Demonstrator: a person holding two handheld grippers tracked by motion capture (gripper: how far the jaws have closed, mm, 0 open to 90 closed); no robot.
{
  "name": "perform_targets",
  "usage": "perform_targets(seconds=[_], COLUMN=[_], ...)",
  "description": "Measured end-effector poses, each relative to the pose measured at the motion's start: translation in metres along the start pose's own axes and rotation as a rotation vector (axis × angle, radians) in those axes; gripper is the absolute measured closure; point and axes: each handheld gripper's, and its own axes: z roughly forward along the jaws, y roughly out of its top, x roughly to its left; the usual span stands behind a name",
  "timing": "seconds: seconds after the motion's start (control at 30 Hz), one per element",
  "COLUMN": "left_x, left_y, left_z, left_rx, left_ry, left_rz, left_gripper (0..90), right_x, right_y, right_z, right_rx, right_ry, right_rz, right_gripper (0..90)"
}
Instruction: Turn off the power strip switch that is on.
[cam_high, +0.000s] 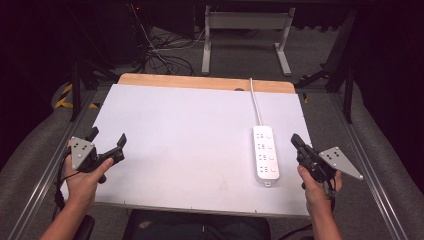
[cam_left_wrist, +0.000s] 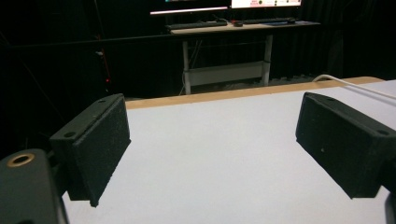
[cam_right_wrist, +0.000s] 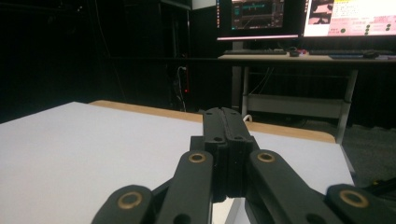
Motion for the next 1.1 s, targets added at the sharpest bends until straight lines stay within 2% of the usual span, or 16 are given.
perform_targets(seconds=[0.43, 0.5, 0.6, 0.63, 0.7, 0.8, 1.1], left_x=[0.001, 0.001, 0.001, 0.001, 0.001, 0.002, 0.002], left_y=[0.0, 0.0, 0.0, 0.0, 0.0, 0.0, 0.0], left_z=[-0.001, -0.001, -0.001, -0.001, -0.001, -0.001, 0.0], left_rx=[-0.004, -0.001, -0.001, -0.003, -0.003, -0.002, -0.001], left_ry=[0.006, 0.006, 0.006, 0.007, 0.006, 0.006, 0.003], left_rz=[-0.003, -0.005, -0.007, -0.007, -0.008, -0.009, -0.012], left_gripper=[10.5, 10.5, 10.5, 10.5, 10.5, 10.5, 10.5], right_x=[-0.002, 0.0, 0.002, 0.003, 0.004, 0.005, 0.004], right_y=[-0.001, 0.0, -0.001, -0.001, -0.003, -0.005, -0.007], right_z=[-0.001, 0.0, 0.003, 0.005, 0.008, 0.01, 0.011], right_rx=[-0.005, 0.0, -0.009, -0.005, 0.017, 0.021, 0.04], right_ry=[-0.012, 0.0, 0.006, 0.004, -0.001, -0.024, -0.034], right_rz=[-0.01, -0.013, -0.041, -0.034, -0.022, -0.023, -0.028], right_gripper=[88.2, 79.1, 39.0, 26.2, 10.7, 4.6, 4.6])
